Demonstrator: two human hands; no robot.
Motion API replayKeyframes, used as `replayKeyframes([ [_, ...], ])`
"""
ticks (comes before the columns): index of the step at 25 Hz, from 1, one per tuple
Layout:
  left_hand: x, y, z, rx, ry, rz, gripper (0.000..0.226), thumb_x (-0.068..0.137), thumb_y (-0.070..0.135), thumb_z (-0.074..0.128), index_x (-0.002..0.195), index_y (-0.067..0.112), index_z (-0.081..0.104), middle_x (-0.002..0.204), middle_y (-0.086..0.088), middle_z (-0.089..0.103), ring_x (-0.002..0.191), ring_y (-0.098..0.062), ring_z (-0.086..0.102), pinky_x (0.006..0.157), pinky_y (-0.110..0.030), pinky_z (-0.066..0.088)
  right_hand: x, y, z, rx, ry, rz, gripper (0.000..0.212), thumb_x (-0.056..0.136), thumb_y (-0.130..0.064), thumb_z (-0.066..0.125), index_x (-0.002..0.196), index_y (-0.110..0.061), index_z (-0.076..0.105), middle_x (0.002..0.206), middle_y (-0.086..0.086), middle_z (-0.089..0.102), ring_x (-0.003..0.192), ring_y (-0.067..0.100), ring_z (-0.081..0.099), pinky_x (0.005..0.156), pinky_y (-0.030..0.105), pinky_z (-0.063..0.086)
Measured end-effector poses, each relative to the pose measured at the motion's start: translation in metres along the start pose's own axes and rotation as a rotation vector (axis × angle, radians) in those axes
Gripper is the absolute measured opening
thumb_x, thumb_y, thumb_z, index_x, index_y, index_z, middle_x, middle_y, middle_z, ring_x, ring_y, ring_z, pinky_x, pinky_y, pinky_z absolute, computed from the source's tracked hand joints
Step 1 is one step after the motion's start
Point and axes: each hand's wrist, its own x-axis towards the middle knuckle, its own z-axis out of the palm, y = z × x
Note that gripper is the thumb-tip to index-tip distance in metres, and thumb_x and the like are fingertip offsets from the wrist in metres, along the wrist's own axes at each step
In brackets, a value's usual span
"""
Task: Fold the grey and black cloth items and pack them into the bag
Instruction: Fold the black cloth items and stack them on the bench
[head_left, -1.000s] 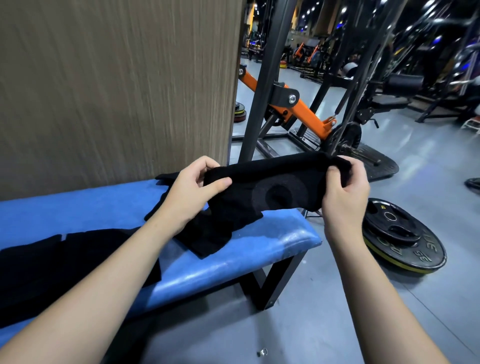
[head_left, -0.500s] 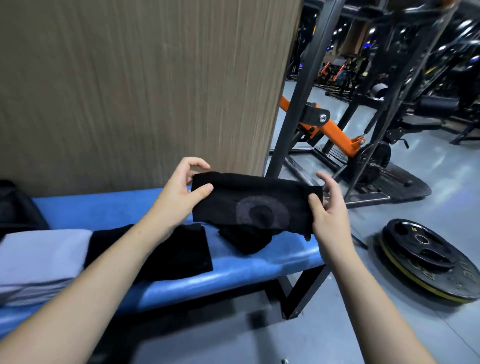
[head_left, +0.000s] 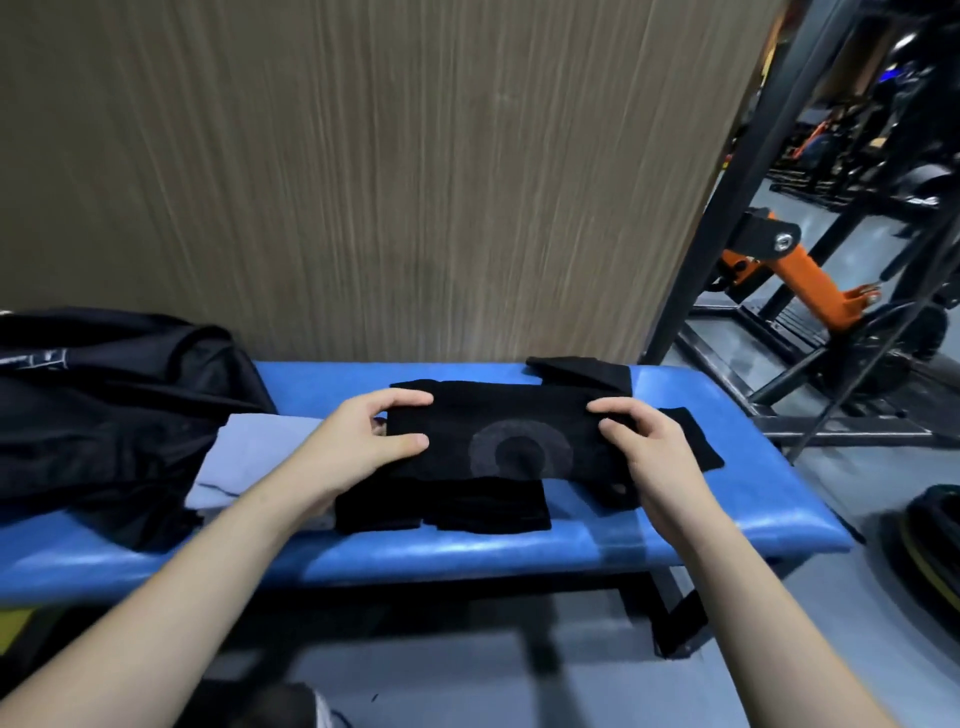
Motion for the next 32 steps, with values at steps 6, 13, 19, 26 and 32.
replayKeyframes([
  [6,0.016,-0.016,0.017,0.275,-0.001,0.026,0.041,0.085,0.022,0.074,0.119,0.042,0.063,0.069,0.0,0.051,0.057,-0.007,0.041,0.064,-0.028,0.039,0.011,0.019,-0.012,-0.113,0.051,-0.023,0.033,0.089,-0.001,0.059,0.098,-0.031,0.069,0.088,-0.004,0.067,0.057,0.011,0.051,0.049,0.025,0.041],
  [13,0.028,-0.017,0.041,0.537,0.001,0.035,0.041,0.084,0.026,0.073,0.121,0.038,0.06,0.074,0.01,0.05,0.058,-0.002,0.046,0.057,-0.012,0.034,0.021,0.047,-0.032,-0.272,0.103,-0.036,0.033,0.086,0.0,0.061,0.101,-0.029,0.065,0.102,-0.009,0.068,0.095,0.012,0.063,0.079,0.028,0.052],
  [19,0.029,-0.019,0.042,0.587,0.017,0.052,0.038,0.083,0.03,0.075,0.118,0.034,0.06,0.098,0.01,0.048,0.064,-0.002,0.052,0.065,-0.013,0.038,0.018,0.04,-0.028,-0.294,0.076,-0.106,0.031,0.085,-0.003,0.063,0.097,-0.031,0.066,0.093,-0.02,0.065,0.091,0.005,0.06,0.08,0.024,0.048],
  [26,0.028,-0.02,0.043,0.555,0.006,0.042,0.041,0.082,0.033,0.075,0.119,0.037,0.06,0.099,0.011,0.05,0.067,-0.004,0.054,0.072,-0.022,0.045,0.003,0.004,0.029,-0.167,-0.092,-0.243,0.031,0.087,-0.006,0.064,0.105,-0.032,0.065,0.092,-0.022,0.062,0.068,0.0,0.053,0.068,0.019,0.044],
  [32,0.029,-0.02,0.04,0.452,0.002,0.046,0.045,0.081,0.023,0.077,0.121,0.032,0.057,0.08,0.012,0.053,0.059,0.0,0.051,0.067,-0.021,0.045,0.003,0.005,0.092,-0.296,-0.203,-0.273,0.039,0.083,-0.011,0.068,0.116,-0.03,0.062,0.093,-0.002,0.061,0.067,0.005,0.05,0.071,0.018,0.044],
])
